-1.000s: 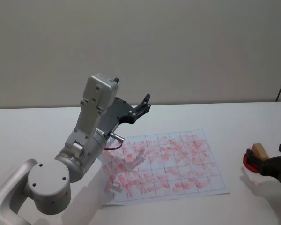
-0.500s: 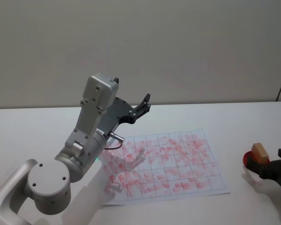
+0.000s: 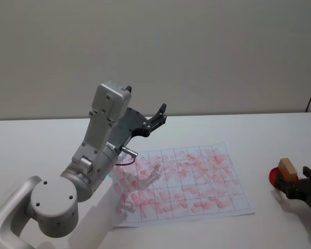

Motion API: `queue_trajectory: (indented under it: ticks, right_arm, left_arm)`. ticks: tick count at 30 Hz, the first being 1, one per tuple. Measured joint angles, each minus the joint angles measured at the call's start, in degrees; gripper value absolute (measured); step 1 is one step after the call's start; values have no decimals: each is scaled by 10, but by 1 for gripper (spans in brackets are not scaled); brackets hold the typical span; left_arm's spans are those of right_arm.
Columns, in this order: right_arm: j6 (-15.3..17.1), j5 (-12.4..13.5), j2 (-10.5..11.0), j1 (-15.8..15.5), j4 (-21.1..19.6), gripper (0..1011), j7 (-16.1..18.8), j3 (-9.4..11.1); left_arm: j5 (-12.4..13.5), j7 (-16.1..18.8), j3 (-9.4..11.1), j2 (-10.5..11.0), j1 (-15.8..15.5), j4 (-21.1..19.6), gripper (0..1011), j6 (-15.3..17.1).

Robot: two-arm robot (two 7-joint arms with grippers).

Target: Use the one hand to pick up the stamp and affix it onto the A4 paper.

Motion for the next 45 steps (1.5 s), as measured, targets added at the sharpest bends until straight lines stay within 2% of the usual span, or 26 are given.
queue_trajectory:
  ticks: [1,4,5,7,8,16,19,35,45]
  right_arm:
    - [0,-1,0,1,1,763,1,0]
    - [1,-1,-1,2,3,708,1,0]
    - [1,-2,-1,2,3,648,2,0]
    - [2,-2,-1,3,4,609,2,0]
    - [2,-2,-1,3,4,550,2,0]
    - [2,-3,-1,4,7,334,3,0]
    - [3,-4,-2,5,8,222,4,0]
    - [-5,-9,-2,9,8,212,14,1]
    - [-34,-22,-6,28,5,211,57,-3]
  left_arm:
    - [0,0,0,0,0,0,1001,0]
    - [0,0,0,0,0,0,1001,0]
    - [0,0,0,0,0,0,1002,0]
    - [0,0,0,0,0,0,1001,0]
    - [0,0,0,0,0,0,1001,0]
    - [0,0,0,0,0,0,1001,0]
    - [0,0,0,0,0,0,1001,0]
    - [0,0,0,0,0,0,1001,0]
    - [0,0,0,0,0,0,1001,0]
